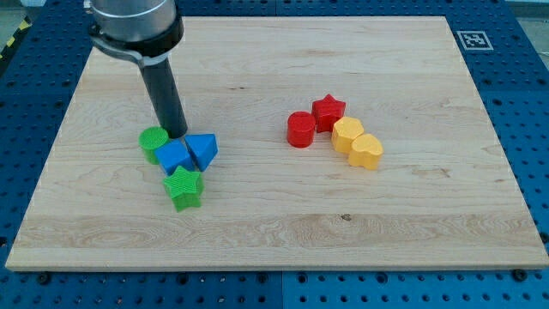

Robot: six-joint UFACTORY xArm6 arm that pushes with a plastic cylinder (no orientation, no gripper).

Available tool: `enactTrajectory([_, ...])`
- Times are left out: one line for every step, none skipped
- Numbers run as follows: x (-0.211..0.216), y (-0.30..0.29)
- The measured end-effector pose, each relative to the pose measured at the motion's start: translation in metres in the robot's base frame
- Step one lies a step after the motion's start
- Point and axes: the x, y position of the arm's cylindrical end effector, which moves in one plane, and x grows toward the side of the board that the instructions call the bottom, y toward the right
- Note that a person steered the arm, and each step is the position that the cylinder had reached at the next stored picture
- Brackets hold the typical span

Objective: Point at the red star

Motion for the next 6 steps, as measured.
enactTrajectory([-0.018, 0.001])
enactTrajectory([-0.064, 0.055])
enactTrajectory([-0.067, 0.122])
enactTrajectory([-0.063, 0.169])
enactTrajectory([-0.052, 0.193])
enactTrajectory([-0.039, 0.2])
